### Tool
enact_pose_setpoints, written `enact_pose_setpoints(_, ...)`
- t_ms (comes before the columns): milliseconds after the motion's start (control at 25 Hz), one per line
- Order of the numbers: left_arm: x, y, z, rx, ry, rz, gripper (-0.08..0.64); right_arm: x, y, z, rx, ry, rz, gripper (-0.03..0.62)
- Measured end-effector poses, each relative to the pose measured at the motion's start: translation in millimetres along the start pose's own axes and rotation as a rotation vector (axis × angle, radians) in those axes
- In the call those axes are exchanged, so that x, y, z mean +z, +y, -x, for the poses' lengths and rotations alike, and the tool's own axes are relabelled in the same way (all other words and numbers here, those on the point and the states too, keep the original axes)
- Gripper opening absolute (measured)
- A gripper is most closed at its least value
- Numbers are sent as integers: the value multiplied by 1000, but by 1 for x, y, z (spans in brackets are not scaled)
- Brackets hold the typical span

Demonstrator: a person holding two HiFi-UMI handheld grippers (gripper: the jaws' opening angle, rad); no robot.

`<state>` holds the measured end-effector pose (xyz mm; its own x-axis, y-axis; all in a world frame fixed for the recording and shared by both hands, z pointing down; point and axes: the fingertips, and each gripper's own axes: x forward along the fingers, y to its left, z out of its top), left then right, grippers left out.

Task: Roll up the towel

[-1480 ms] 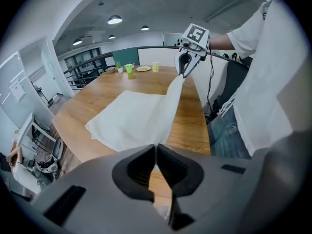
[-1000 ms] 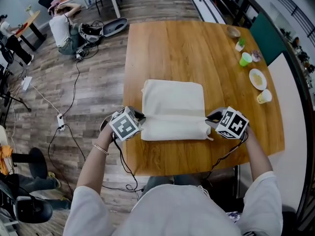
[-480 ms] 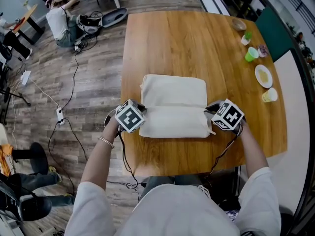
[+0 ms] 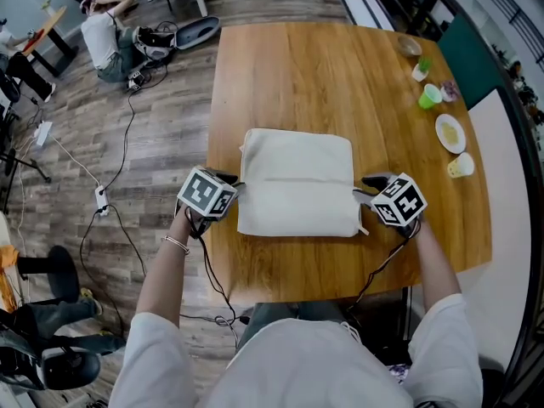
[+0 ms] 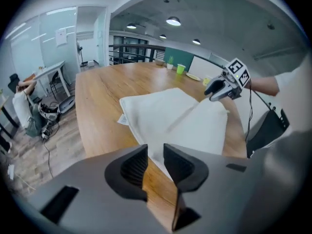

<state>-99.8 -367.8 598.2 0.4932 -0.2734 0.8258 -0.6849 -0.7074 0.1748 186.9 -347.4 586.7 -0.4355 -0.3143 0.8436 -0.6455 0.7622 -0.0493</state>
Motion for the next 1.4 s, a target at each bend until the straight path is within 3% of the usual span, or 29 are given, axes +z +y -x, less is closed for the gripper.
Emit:
enact_pose_setpoints(120, 0, 5, 21, 4, -37, 25, 139, -2, -4, 17, -27, -30, -8, 166)
enact_pose_setpoints(240, 3, 4, 45, 39, -72, -23, 164, -1, -9, 35, -67, -81, -31, 179)
enact_pose_setpoints(360, 5, -33, 64, 43, -88, -218, 164, 3, 10, 53, -55, -125, -3, 176)
enact_pose_setpoints(480, -17, -93, 60, -9, -16, -474, 178, -5, 63, 53, 30, -85, 167, 173)
enact_pose_setpoints(600, -50, -131, 38, -76, 80, -576, 184, -27, 110, 36, 121, 2, 310, 172)
enact_pose_setpoints(760, -77, -135, 12, -58, 174, -663, 183, -58, 126, 17, 140, 130, 434, 172)
enact_pose_setpoints(1000, -85, -116, -8, -28, 212, -684, 166, -75, 113, -6, 96, 200, 538, 167)
enact_pose_setpoints(1240, -86, -102, -22, 15, 222, -705, 104, -75, 106, -16, 69, 182, 512, 131)
enact_pose_setpoints(1320, -84, -101, -22, 22, 219, -711, 93, -73, 103, -16, 46, 171, 502, 62)
enact_pose_setpoints(1400, -83, -101, -23, 19, 210, -698, 74, -73, 101, -16, 42, 170, 493, 57)
